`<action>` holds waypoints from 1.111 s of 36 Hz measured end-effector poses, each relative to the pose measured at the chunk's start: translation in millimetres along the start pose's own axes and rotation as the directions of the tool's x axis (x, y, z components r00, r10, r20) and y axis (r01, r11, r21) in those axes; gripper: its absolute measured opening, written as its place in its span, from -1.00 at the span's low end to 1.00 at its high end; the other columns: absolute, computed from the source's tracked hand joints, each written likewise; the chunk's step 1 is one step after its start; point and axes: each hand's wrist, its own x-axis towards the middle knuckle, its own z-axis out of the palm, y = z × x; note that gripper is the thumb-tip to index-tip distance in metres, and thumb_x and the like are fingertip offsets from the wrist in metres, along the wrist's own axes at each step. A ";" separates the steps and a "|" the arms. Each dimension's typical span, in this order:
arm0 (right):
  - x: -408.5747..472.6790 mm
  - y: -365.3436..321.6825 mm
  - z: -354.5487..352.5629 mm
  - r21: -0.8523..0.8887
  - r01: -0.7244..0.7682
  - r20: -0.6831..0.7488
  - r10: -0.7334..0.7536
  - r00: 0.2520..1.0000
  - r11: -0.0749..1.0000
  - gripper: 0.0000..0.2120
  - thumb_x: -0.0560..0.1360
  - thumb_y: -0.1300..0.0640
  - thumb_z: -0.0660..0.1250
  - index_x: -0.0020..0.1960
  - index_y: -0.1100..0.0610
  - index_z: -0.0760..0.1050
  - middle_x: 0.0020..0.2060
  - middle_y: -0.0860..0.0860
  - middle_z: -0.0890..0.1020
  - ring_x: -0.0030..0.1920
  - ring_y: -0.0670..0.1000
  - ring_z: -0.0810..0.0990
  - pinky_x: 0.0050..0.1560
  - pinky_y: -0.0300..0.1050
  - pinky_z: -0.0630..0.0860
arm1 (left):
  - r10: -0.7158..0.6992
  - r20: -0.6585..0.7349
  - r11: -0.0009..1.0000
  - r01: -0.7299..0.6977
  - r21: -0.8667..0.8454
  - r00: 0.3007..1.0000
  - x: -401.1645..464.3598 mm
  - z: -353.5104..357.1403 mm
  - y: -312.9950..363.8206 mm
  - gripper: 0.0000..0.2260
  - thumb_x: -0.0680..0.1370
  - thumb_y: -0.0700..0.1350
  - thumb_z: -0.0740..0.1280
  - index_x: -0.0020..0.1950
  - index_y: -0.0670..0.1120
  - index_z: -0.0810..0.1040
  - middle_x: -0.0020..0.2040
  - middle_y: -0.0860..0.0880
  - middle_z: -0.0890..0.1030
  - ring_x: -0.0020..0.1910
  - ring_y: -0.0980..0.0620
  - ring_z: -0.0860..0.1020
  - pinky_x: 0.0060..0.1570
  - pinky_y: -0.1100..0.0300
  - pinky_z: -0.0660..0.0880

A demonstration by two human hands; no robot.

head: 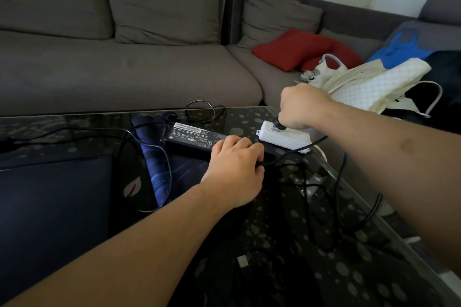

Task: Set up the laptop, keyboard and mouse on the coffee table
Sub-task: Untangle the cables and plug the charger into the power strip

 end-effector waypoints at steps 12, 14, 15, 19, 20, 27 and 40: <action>-2.4 -19.1 -26.1 -0.166 0.160 0.207 -0.124 0.971 0.973 -0.77 0.46 0.22 0.41 -0.37 0.15 0.52 -0.42 0.06 0.58 -0.31 0.10 0.56 -0.34 -0.06 0.47 | -0.074 0.023 0.997 0.075 -0.031 0.997 7.3 -2.4 2.2 -0.84 0.70 0.08 0.20 0.14 0.11 0.55 0.17 0.14 0.54 0.33 0.01 0.35 0.43 0.01 0.20; -4.9 -15.1 -24.2 -0.150 0.180 0.221 -0.144 0.965 0.972 -0.80 0.44 0.21 0.41 -0.36 0.14 0.57 -0.40 0.06 0.62 -0.23 0.13 0.64 -0.24 -0.03 0.60 | -0.126 -0.013 0.992 0.126 -0.013 0.992 15.5 -4.4 5.9 -0.78 0.68 0.13 0.22 0.21 0.07 0.55 0.21 0.09 0.55 0.31 -0.03 0.39 0.38 -0.03 0.27; -6.1 -12.3 -22.3 -0.130 0.192 0.211 -0.162 0.964 0.973 -0.82 0.44 0.20 0.38 -0.34 0.14 0.59 -0.37 0.07 0.64 -0.20 0.14 0.66 -0.17 0.02 0.67 | -0.155 -0.032 0.988 0.155 -0.002 0.987 21.0 -6.4 8.2 -0.72 0.67 0.16 0.26 0.29 0.04 0.52 0.26 0.05 0.55 0.32 -0.06 0.41 0.37 -0.05 0.29; -13.4 -4.0 -13.8 -0.099 0.218 0.127 -0.205 0.970 0.971 -0.87 0.47 0.12 0.35 -0.25 0.09 0.58 -0.29 0.04 0.63 -0.18 0.12 0.65 -0.17 0.03 0.67 | -0.182 0.078 0.983 0.178 0.054 0.980 43.7 -9.6 18.6 -0.45 0.61 0.20 0.36 0.53 0.04 0.35 0.44 -0.01 0.50 0.43 -0.12 0.43 0.40 -0.12 0.27; -15.6 -4.0 -12.5 -0.112 0.225 0.109 -0.213 0.971 0.968 -0.85 0.48 0.12 0.36 -0.26 0.08 0.55 -0.28 0.03 0.61 -0.20 0.10 0.62 -0.26 -0.05 0.60 | -0.171 0.107 0.984 0.165 0.065 0.979 47.0 -8.0 20.5 -0.48 0.61 0.19 0.36 0.52 0.07 0.36 0.43 0.00 0.52 0.42 -0.13 0.44 0.40 -0.14 0.26; -22.2 0.6 -2.7 -0.173 0.255 -0.001 -0.259 0.966 0.951 -0.79 0.52 0.12 0.38 -0.28 0.06 0.50 -0.29 0.03 0.54 -0.27 0.08 0.54 -0.35 -0.11 0.41 | -0.169 0.009 0.981 0.168 0.092 0.985 51.8 6.0 23.1 -0.61 0.63 0.04 0.36 0.46 0.14 0.45 0.27 0.01 0.64 0.30 -0.10 0.52 0.34 -0.08 0.29; -34.4 7.0 3.6 -0.097 0.208 -0.049 -0.213 0.976 0.973 -0.91 0.50 0.13 0.36 -0.18 0.10 0.53 -0.30 0.03 0.45 -0.21 0.14 0.52 -0.25 -0.06 0.47 | -0.236 -0.013 0.969 0.237 0.074 0.972 53.9 5.9 25.9 -0.56 0.61 0.05 0.42 0.49 0.15 0.49 0.27 0.02 0.67 0.33 -0.09 0.54 0.35 -0.02 0.31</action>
